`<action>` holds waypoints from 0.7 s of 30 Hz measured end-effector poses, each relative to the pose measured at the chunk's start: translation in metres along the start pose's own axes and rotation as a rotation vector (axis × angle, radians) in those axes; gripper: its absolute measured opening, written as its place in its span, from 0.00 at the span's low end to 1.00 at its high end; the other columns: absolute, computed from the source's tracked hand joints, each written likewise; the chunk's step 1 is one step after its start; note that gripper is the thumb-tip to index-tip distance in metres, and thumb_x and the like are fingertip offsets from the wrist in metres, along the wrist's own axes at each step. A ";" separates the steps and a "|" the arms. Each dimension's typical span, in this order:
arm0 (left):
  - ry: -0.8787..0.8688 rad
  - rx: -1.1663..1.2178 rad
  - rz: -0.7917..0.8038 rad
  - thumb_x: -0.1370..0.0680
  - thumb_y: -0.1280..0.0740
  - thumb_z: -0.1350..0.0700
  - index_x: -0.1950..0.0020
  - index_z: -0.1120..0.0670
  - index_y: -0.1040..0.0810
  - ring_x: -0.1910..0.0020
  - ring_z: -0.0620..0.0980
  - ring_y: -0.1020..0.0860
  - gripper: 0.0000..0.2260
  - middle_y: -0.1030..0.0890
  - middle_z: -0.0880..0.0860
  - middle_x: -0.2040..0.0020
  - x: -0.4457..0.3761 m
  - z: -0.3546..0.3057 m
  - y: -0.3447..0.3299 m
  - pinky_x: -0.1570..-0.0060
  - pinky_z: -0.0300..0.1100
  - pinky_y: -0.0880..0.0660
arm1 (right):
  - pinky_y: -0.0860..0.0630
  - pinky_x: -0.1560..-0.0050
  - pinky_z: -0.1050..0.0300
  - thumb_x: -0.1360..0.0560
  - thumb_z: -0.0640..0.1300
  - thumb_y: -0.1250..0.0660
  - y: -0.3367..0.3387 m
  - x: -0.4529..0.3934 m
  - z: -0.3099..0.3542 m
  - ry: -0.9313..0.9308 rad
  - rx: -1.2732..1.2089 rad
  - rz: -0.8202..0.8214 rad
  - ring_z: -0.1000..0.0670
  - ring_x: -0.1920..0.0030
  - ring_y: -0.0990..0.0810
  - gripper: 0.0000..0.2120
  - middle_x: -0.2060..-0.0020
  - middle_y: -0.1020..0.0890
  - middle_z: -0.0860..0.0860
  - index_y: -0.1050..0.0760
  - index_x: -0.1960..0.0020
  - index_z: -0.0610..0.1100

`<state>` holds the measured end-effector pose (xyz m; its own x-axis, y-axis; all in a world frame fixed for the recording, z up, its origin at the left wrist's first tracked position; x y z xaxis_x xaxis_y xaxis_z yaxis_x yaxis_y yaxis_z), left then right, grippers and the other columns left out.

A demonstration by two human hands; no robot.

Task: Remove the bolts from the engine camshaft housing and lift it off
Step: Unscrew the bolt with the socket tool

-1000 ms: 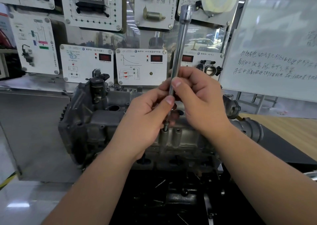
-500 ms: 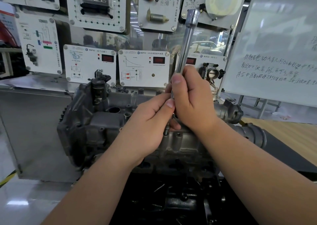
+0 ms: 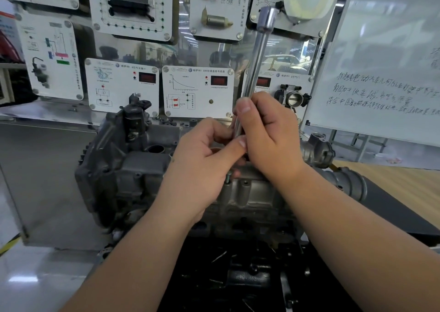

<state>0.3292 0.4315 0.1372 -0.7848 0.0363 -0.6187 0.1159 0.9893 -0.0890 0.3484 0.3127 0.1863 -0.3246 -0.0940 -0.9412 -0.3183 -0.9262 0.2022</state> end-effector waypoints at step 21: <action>0.030 0.061 0.215 0.15 0.39 0.50 0.41 0.46 0.16 0.46 0.53 0.15 0.12 0.13 0.54 0.47 0.000 0.003 0.009 0.50 0.47 0.17 | 0.30 0.71 0.50 0.21 0.47 0.44 -0.001 0.004 0.009 0.027 0.057 0.107 0.44 0.72 0.25 0.21 0.72 0.23 0.42 0.26 0.61 0.31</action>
<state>0.3320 0.4400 0.1336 -0.7558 0.2504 -0.6051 0.3181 0.9481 -0.0050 0.3400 0.3166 0.1847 -0.3358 -0.2011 -0.9202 -0.3340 -0.8880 0.3160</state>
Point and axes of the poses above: each hand's wrist, its own x-axis away from the middle knuckle, its own y-axis out of the back of the hand, z = x × y, the point moved 3 cm from there along -x, towards the middle knuckle
